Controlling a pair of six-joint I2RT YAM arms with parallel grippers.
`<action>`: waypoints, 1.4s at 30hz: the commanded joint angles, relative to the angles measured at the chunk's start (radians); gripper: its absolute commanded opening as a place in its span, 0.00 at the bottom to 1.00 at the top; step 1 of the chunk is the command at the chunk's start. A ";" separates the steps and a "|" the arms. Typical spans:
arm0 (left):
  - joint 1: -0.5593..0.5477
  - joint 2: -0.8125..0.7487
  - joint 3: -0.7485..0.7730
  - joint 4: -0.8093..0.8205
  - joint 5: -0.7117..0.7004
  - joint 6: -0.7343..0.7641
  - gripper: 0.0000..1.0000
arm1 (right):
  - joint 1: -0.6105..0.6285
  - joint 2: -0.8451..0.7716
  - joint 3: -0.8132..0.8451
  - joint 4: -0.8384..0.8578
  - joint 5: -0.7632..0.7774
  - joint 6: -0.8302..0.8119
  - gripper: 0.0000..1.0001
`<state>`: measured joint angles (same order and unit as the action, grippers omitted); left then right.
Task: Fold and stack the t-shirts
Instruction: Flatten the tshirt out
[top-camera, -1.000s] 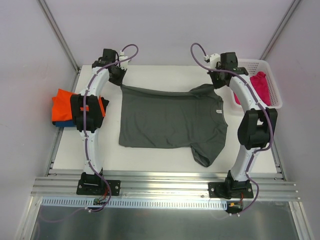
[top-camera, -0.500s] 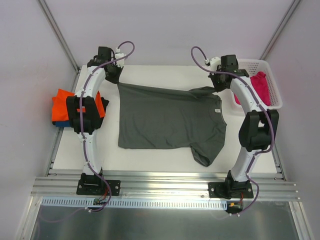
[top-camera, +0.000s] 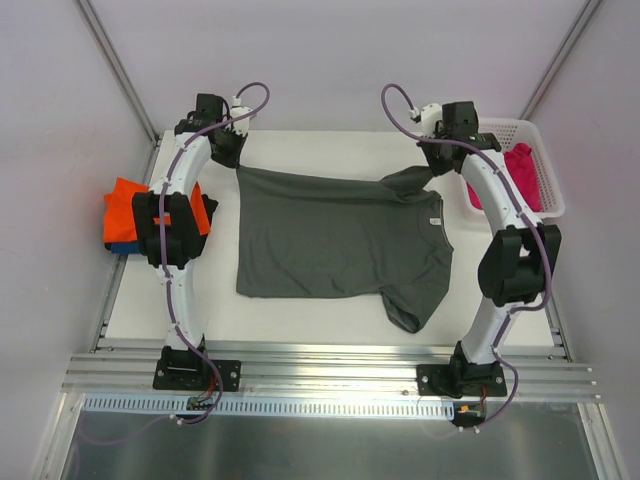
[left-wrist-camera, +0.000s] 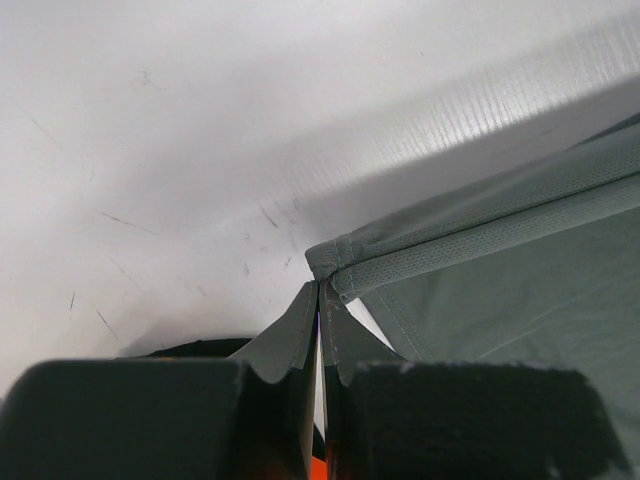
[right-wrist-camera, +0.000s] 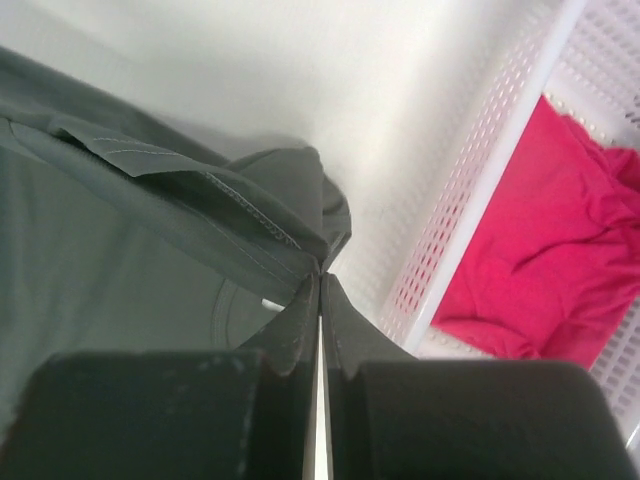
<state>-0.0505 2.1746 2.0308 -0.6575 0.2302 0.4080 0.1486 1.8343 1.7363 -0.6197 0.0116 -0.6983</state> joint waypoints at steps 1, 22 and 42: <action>0.008 -0.052 -0.009 0.009 0.017 0.005 0.00 | 0.008 0.115 0.116 0.031 0.007 0.000 0.01; 0.006 -0.048 -0.038 0.004 -0.003 -0.043 0.00 | 0.013 0.505 0.499 0.156 0.068 -0.014 0.01; 0.003 -0.049 0.035 0.006 -0.057 -0.135 0.00 | 0.022 0.499 0.620 0.273 0.044 0.008 0.01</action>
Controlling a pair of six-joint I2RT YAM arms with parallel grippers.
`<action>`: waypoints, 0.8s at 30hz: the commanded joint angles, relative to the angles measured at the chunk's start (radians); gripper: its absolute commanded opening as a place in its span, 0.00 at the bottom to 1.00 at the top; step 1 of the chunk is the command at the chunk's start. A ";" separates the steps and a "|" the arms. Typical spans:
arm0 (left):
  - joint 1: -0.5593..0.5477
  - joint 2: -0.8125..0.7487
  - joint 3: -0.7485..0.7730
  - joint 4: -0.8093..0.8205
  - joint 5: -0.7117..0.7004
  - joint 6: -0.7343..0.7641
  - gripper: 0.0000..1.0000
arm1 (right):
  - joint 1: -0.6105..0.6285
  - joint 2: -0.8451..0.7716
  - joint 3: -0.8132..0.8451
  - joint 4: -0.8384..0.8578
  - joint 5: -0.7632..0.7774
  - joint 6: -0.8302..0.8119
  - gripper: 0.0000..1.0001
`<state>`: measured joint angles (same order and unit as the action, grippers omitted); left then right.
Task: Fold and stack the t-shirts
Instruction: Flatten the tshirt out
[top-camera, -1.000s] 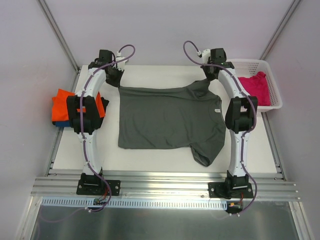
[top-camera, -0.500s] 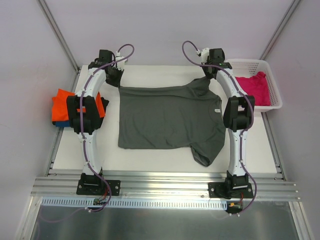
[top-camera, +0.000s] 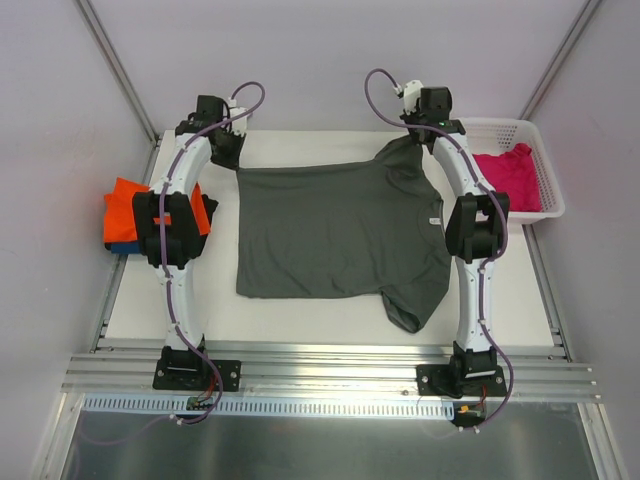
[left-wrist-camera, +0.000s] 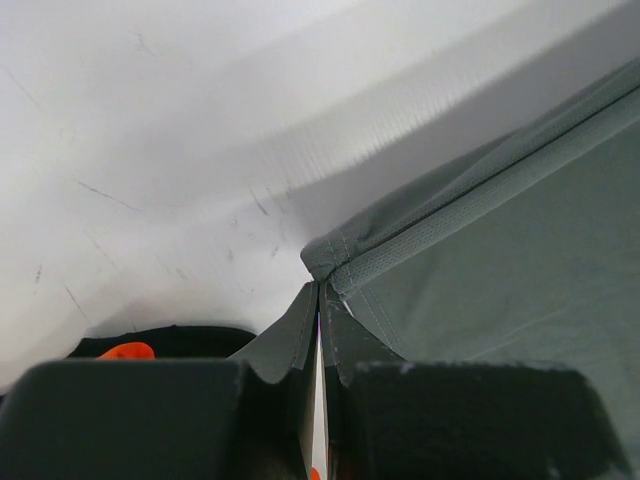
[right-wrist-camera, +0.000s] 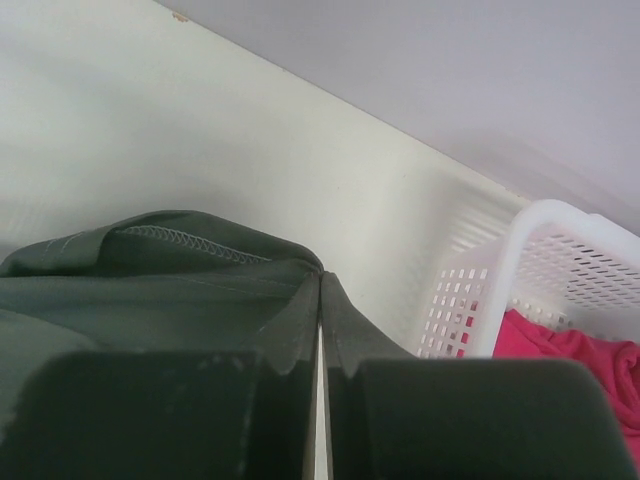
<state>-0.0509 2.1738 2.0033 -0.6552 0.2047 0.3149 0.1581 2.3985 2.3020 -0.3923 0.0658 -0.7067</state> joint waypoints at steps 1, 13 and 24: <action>0.003 -0.048 0.086 0.003 -0.037 -0.049 0.00 | 0.015 -0.076 0.044 0.049 -0.011 0.012 0.01; 0.000 -0.123 0.241 0.006 -0.113 -0.017 0.00 | 0.014 -0.312 0.014 0.032 0.084 -0.059 0.01; -0.018 -0.498 0.043 0.006 -0.149 0.044 0.00 | 0.008 -0.847 -0.239 -0.045 0.149 -0.123 0.00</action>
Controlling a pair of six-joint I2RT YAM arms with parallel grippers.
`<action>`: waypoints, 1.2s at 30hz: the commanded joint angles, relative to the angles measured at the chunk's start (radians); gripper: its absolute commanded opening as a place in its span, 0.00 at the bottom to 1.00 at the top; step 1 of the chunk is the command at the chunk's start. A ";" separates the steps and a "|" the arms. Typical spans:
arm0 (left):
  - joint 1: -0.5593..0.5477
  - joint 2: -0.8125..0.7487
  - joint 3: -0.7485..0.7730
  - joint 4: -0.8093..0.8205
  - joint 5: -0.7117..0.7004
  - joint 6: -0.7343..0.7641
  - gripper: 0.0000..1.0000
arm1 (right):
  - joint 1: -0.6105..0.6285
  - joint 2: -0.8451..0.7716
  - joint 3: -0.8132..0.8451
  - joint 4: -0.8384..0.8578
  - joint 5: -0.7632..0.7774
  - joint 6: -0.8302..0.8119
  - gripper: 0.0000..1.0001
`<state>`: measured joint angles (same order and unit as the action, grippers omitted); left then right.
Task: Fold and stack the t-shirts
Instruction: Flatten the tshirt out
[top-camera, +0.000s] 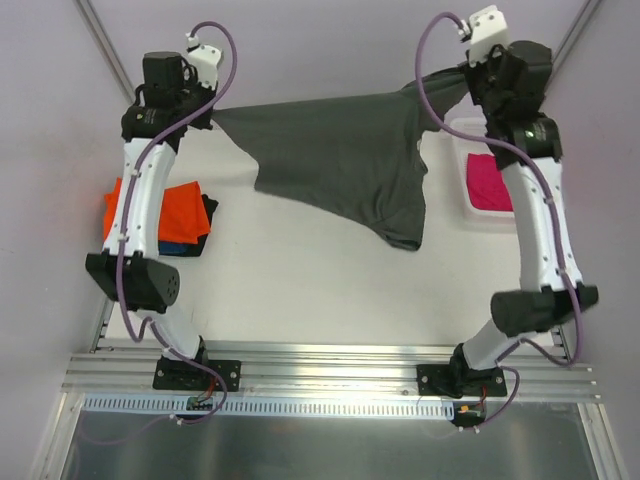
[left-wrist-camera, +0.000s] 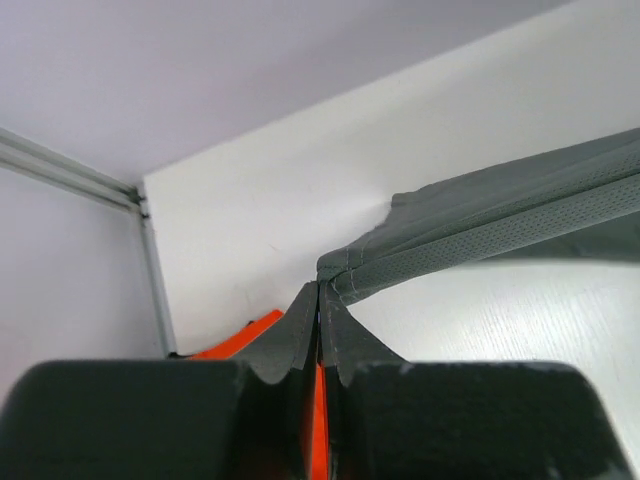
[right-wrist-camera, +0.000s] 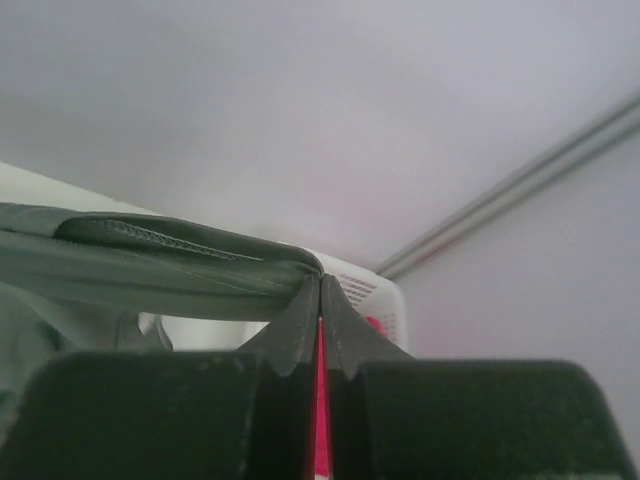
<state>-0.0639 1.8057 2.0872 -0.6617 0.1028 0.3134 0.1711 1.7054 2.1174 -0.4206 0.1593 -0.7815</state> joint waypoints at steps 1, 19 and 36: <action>-0.005 -0.184 -0.053 0.013 -0.055 0.049 0.00 | -0.007 -0.197 -0.115 -0.021 0.054 -0.085 0.01; -0.005 -0.595 -0.205 0.013 -0.080 0.139 0.00 | -0.059 -0.698 -0.191 -0.221 0.134 -0.139 0.01; 0.003 0.001 0.113 0.028 -0.115 0.297 0.00 | -0.061 -0.133 -0.046 -0.018 0.051 -0.208 0.01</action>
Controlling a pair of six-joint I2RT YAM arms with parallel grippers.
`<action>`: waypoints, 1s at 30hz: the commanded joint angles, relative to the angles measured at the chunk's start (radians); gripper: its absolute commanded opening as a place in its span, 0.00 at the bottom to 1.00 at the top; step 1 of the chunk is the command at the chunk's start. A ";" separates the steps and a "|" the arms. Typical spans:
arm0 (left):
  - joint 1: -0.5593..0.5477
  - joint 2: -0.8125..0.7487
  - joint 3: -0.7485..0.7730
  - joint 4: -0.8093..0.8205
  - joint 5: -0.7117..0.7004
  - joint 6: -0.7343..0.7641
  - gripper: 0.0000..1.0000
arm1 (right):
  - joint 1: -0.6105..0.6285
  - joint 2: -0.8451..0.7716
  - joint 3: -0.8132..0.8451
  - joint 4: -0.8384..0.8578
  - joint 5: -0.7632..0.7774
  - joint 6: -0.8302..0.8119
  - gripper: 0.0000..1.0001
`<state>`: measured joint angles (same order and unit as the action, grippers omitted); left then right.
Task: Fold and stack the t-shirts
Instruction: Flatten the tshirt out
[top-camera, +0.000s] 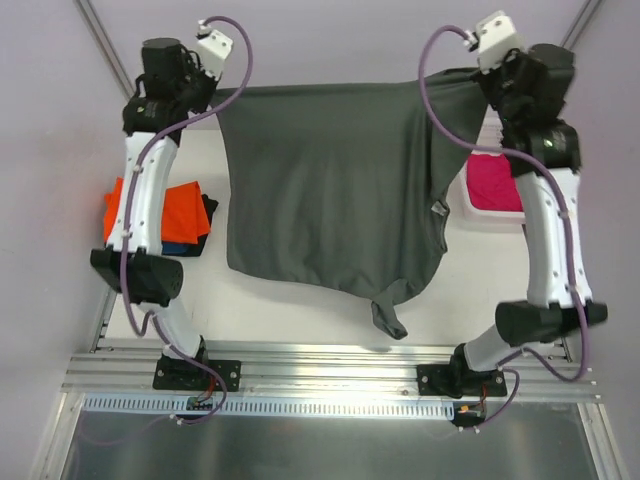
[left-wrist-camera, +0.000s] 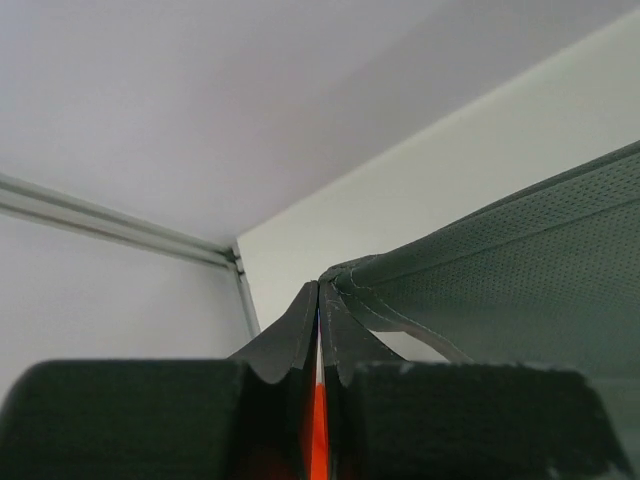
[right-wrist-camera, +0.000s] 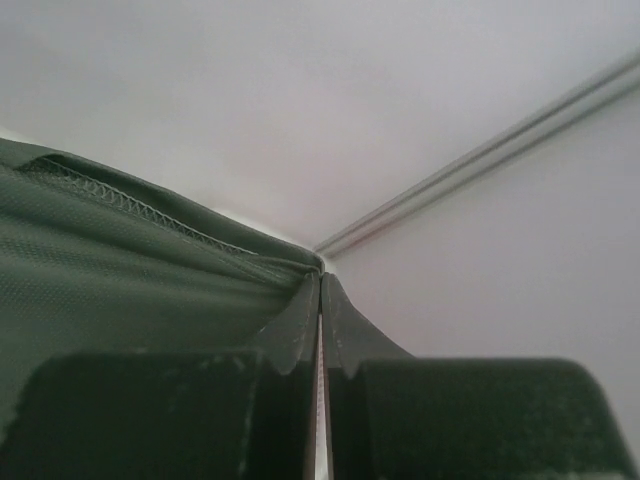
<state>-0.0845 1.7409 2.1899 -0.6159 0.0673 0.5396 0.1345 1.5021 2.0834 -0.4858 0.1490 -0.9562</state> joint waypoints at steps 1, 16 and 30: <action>0.026 0.081 0.005 -0.018 -0.074 0.068 0.00 | -0.024 0.123 -0.017 0.041 0.060 -0.032 0.00; 0.031 0.163 -0.035 -0.019 -0.055 0.065 0.00 | 0.007 0.403 0.127 0.030 0.107 -0.052 0.01; 0.028 -0.331 -0.350 -0.018 -0.035 -0.043 0.00 | 0.047 -0.235 -0.132 -0.137 0.136 -0.004 0.01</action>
<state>-0.0715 1.5677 1.8721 -0.6491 0.0639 0.5259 0.1917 1.3952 1.9503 -0.5632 0.2043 -0.9714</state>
